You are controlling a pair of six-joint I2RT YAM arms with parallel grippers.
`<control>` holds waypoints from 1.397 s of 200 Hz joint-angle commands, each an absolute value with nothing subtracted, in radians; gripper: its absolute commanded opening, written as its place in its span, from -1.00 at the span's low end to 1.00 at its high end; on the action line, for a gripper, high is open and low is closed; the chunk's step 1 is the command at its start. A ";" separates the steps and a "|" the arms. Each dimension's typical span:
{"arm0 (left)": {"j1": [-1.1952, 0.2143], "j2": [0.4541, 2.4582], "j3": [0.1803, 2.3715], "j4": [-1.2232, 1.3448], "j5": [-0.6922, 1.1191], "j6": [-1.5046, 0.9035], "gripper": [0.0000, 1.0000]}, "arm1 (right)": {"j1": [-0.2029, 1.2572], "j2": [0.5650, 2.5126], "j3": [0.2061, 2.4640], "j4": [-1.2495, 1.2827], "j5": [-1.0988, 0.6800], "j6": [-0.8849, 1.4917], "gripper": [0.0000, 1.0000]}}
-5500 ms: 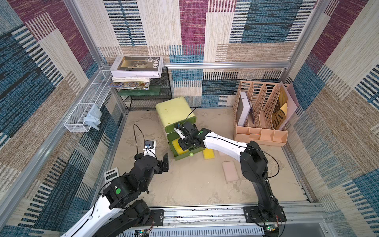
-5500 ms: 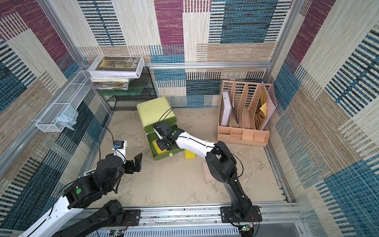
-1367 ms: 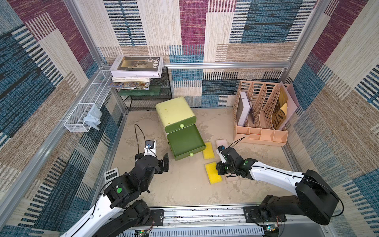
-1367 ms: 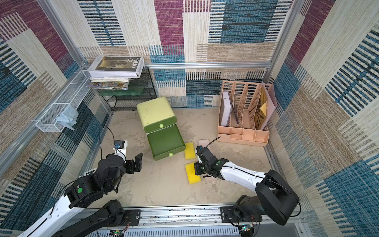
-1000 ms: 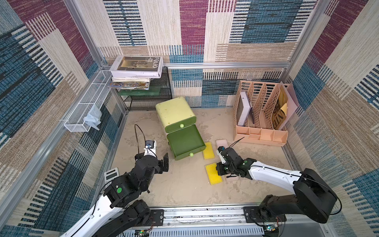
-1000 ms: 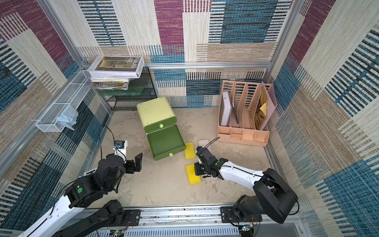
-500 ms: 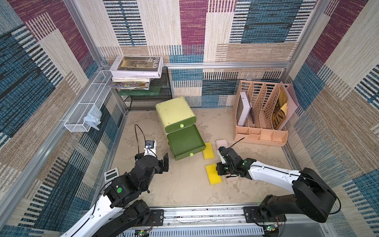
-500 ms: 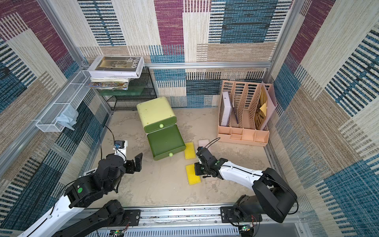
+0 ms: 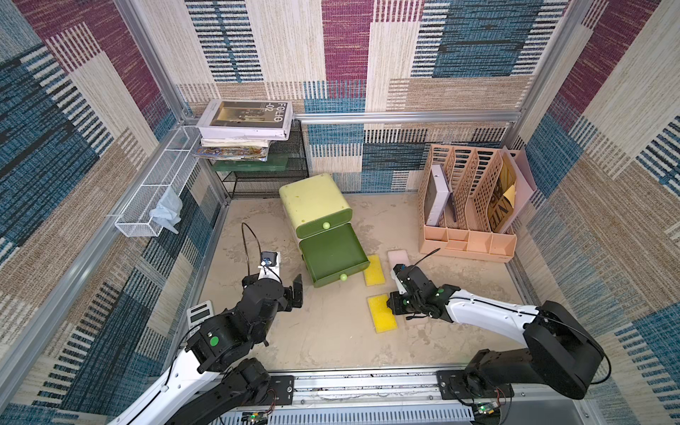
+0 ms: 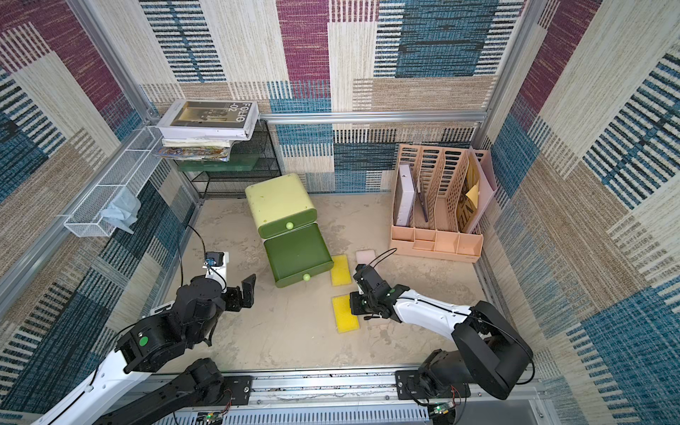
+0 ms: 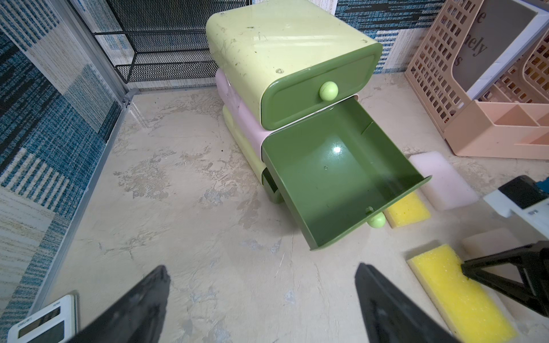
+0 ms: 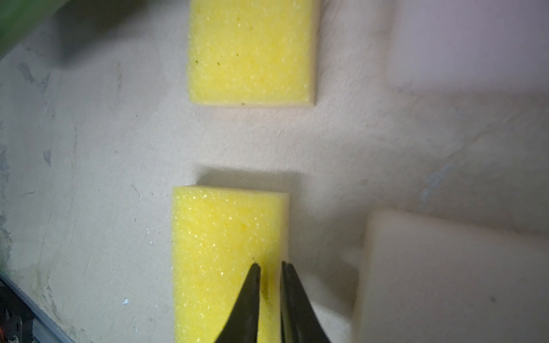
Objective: Take the sponge out of the drawer
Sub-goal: Place the sponge at the center of the board.
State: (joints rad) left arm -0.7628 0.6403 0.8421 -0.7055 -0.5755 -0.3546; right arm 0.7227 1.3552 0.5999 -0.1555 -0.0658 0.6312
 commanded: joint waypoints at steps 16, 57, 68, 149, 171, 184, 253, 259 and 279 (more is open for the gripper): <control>-0.761 0.639 0.842 -0.697 -0.571 -0.349 1.00 | 0.721 1.339 0.604 -0.160 -0.069 0.636 -0.46; -0.761 0.638 0.842 -0.696 -0.572 -0.350 1.00 | 0.719 1.306 0.618 -0.186 -0.057 0.633 -0.33; -0.761 0.639 0.841 -0.696 -0.571 -0.350 1.00 | 0.719 1.292 0.629 -0.193 -0.060 0.626 -0.26; -0.761 0.635 0.840 -0.694 -0.568 -0.349 1.00 | 0.722 1.263 0.746 -0.082 -0.111 0.590 0.12; -0.761 0.636 0.837 -0.688 -0.562 -0.350 1.00 | 0.721 1.313 0.792 -0.055 -0.122 0.574 0.14; -0.761 0.639 0.842 -0.695 -0.564 -0.349 1.00 | 0.718 1.349 0.823 -0.066 -0.115 0.567 0.15; -0.761 0.634 0.838 -0.696 -0.581 -0.348 1.00 | 0.675 1.480 0.894 -0.046 -0.103 0.543 0.25; -0.760 0.637 0.839 -0.697 -0.579 -0.348 1.00 | 0.673 1.491 0.901 -0.045 -0.105 0.540 0.25; -0.759 0.638 0.840 -0.696 -0.580 -0.347 1.00 | 0.664 1.528 0.922 -0.032 -0.114 0.534 0.25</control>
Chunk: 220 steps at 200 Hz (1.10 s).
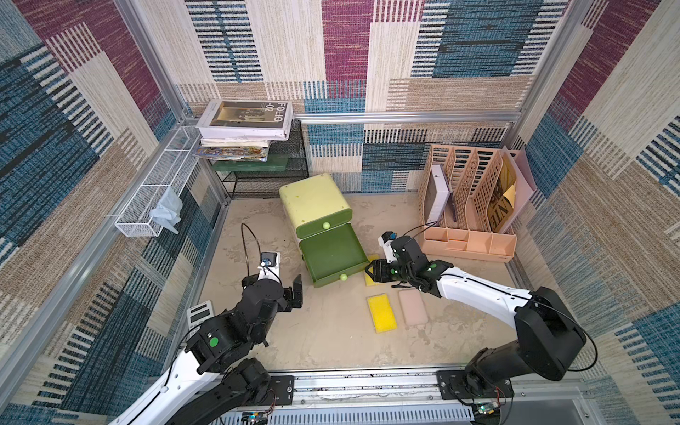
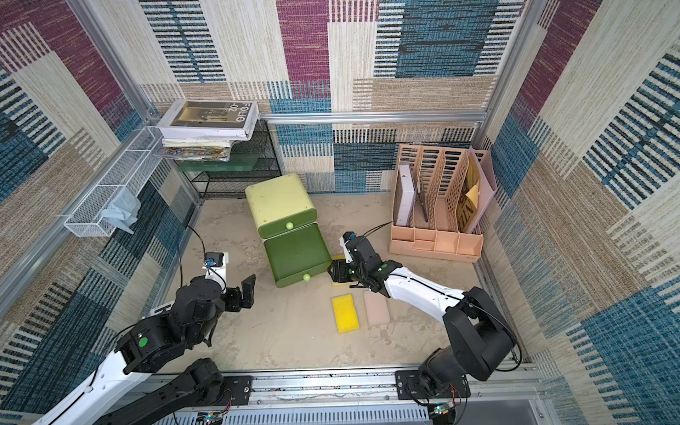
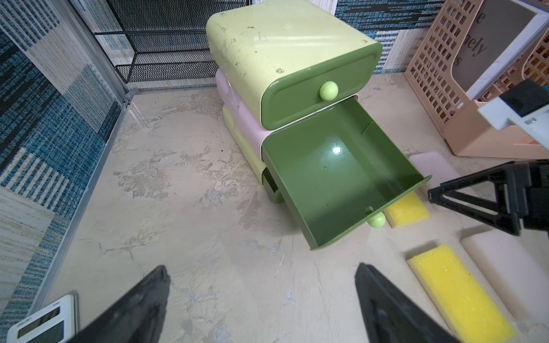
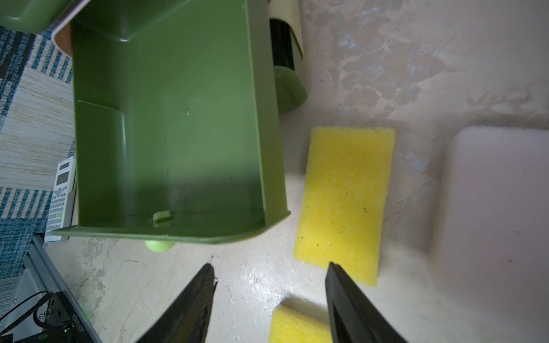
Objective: Take the sponge out of the drawer
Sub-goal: Place the sponge at the center of the board, then close the drawer in the storage box.
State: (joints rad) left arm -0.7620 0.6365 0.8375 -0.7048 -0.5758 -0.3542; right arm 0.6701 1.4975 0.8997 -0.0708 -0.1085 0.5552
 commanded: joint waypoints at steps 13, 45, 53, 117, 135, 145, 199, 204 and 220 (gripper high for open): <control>-0.759 0.638 0.840 -0.696 -0.582 -0.347 1.00 | 0.661 1.550 0.937 -0.022 -0.124 0.531 0.25; -0.756 0.639 0.838 -0.695 -0.582 -0.344 1.00 | 0.660 1.591 0.978 -0.004 -0.144 0.526 0.26; -0.755 0.640 0.838 -0.694 -0.580 -0.345 1.00 | 0.660 1.595 0.983 0.003 -0.150 0.527 0.26; -0.750 0.644 0.840 -0.693 -0.575 -0.342 1.00 | 0.660 1.670 1.066 0.028 -0.179 0.522 0.26; -0.749 0.645 0.838 -0.693 -0.575 -0.342 1.00 | 0.660 1.698 1.090 0.040 -0.197 0.527 0.27; -0.749 0.645 0.838 -0.693 -0.575 -0.343 1.00 | 0.661 1.710 1.104 0.049 -0.208 0.531 0.26; -0.747 0.646 0.838 -0.692 -0.574 -0.343 1.00 | 0.667 1.765 1.163 0.094 -0.241 0.554 0.27; -0.747 0.647 0.838 -0.692 -0.574 -0.342 1.00 | 0.667 1.768 1.164 0.101 -0.241 0.556 0.27; -0.746 0.646 0.838 -0.691 -0.575 -0.342 1.00 | 0.669 1.782 1.176 0.117 -0.246 0.567 0.27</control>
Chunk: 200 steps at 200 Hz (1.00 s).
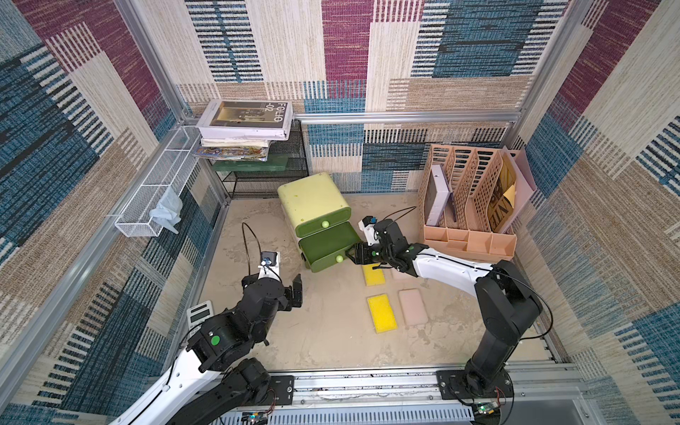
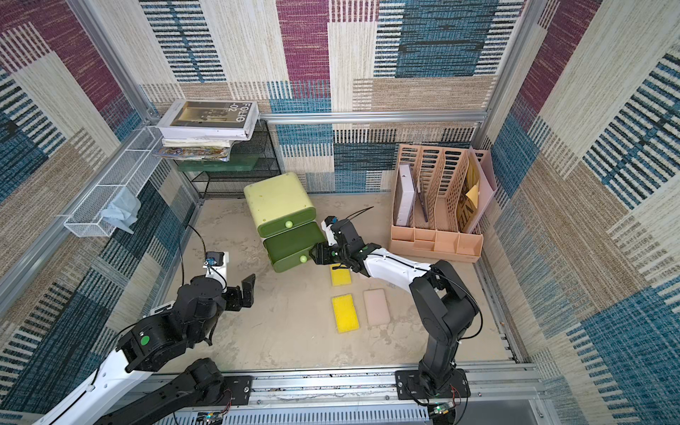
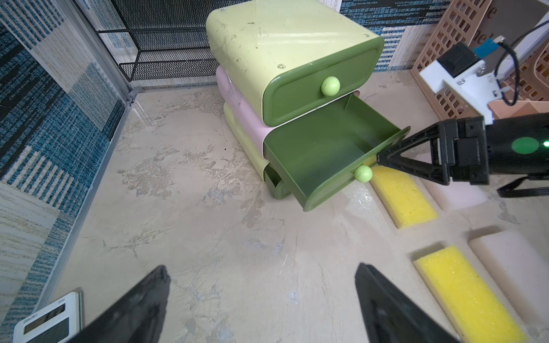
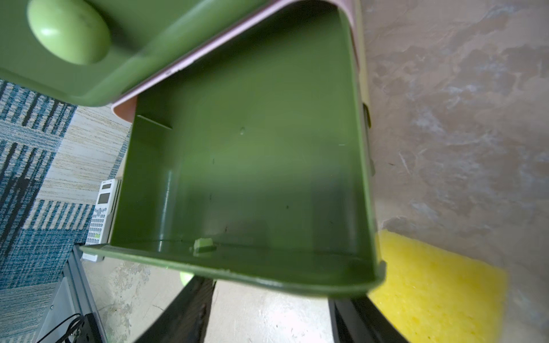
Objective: Take the sponge out of the drawer
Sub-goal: Close the drawer in the storage box.
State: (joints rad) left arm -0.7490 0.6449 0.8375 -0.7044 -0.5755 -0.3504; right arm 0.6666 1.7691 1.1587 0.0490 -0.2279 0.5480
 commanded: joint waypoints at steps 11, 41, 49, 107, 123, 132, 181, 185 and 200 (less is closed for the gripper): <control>-0.746 0.647 0.838 -0.692 -0.574 -0.342 1.00 | 0.668 1.793 1.183 0.129 -0.252 0.576 0.26; -0.746 0.650 0.839 -0.692 -0.573 -0.341 1.00 | 0.671 1.821 1.202 0.171 -0.265 0.602 0.17; -0.744 0.650 0.838 -0.692 -0.573 -0.341 1.00 | 0.672 1.826 1.206 0.182 -0.265 0.610 0.13; -0.742 0.649 0.839 -0.692 -0.570 -0.342 1.00 | 0.691 1.857 1.210 0.284 -0.252 0.667 -0.15; -0.742 0.650 0.838 -0.692 -0.569 -0.342 1.00 | 0.697 1.871 1.215 0.311 -0.251 0.687 -0.24; -0.742 0.649 0.838 -0.692 -0.569 -0.342 1.00 | 0.700 1.878 1.219 0.322 -0.250 0.694 -0.29; -0.741 0.646 0.839 -0.692 -0.565 -0.341 1.00 | 0.713 1.917 1.255 0.358 -0.229 0.717 -0.48; -0.740 0.646 0.838 -0.692 -0.565 -0.341 1.00 | 0.713 1.920 1.256 0.362 -0.228 0.718 -0.49; -0.739 0.645 0.841 -0.692 -0.566 -0.340 1.00 | 0.715 1.930 1.264 0.374 -0.220 0.725 -0.53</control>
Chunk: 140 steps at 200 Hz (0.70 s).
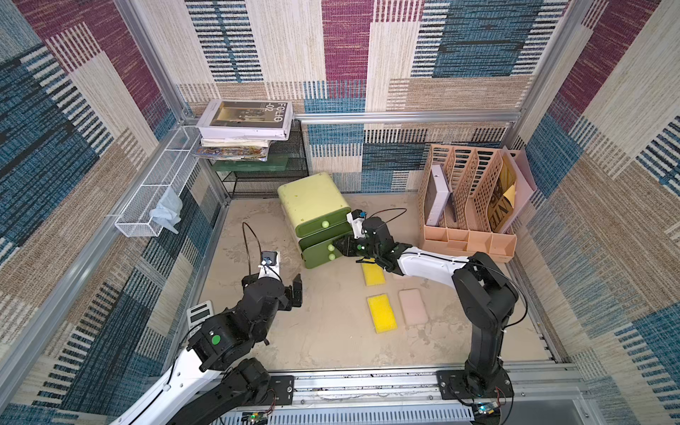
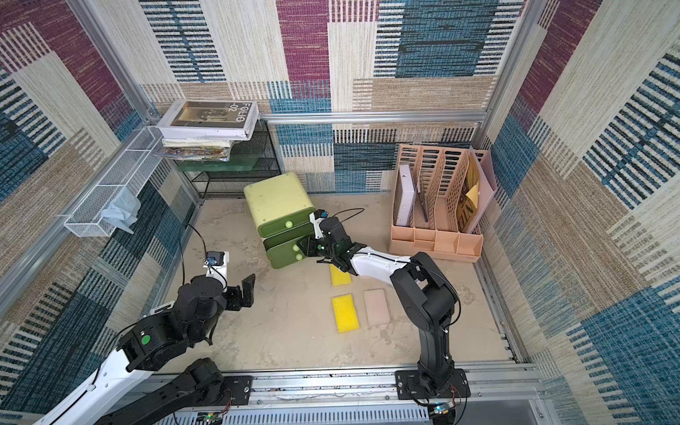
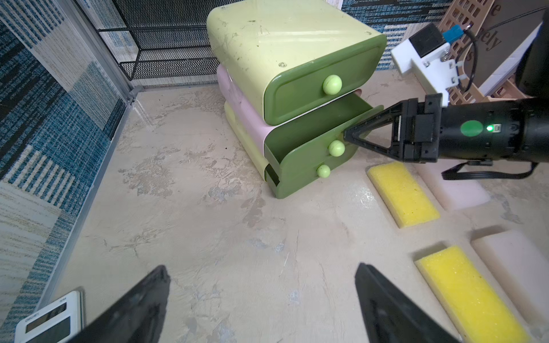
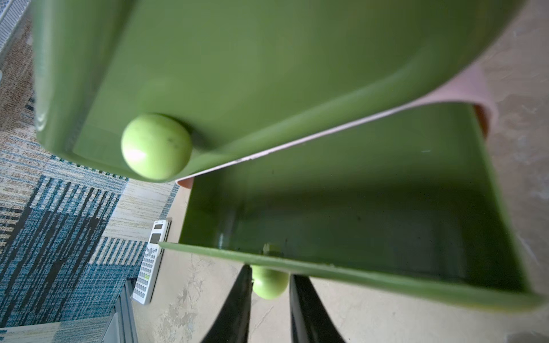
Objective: Take the sponge out of the drawer
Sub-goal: Close the drawer in the storage box.
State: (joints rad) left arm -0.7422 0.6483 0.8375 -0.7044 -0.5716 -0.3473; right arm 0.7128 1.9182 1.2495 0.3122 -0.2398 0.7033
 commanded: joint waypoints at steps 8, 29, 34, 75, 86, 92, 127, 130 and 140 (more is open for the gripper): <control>-0.739 0.646 0.840 -0.691 -0.566 -0.341 1.00 | 0.717 1.935 1.267 0.380 -0.214 0.728 -0.56; -0.739 0.646 0.840 -0.692 -0.566 -0.341 1.00 | 0.718 1.949 1.275 0.394 -0.203 0.738 -0.61; -0.738 0.644 0.840 -0.692 -0.563 -0.341 1.00 | 0.719 1.953 1.276 0.399 -0.200 0.741 -0.62; -0.736 0.643 0.839 -0.692 -0.564 -0.340 1.00 | 0.723 1.977 1.283 0.434 -0.189 0.767 -0.70; -0.735 0.641 0.840 -0.692 -0.564 -0.341 1.00 | 0.723 1.983 1.284 0.445 -0.187 0.776 -0.72; -0.735 0.641 0.841 -0.690 -0.564 -0.340 1.00 | 0.724 1.986 1.284 0.453 -0.186 0.780 -0.73; -0.732 0.642 0.840 -0.690 -0.562 -0.340 1.00 | 0.727 1.998 1.287 0.486 -0.173 0.805 -0.78; -0.732 0.642 0.839 -0.690 -0.561 -0.341 1.00 | 0.727 1.999 1.287 0.489 -0.172 0.807 -0.78; -0.731 0.643 0.840 -0.690 -0.563 -0.340 1.00 | 0.728 2.002 1.288 0.499 -0.169 0.814 -0.79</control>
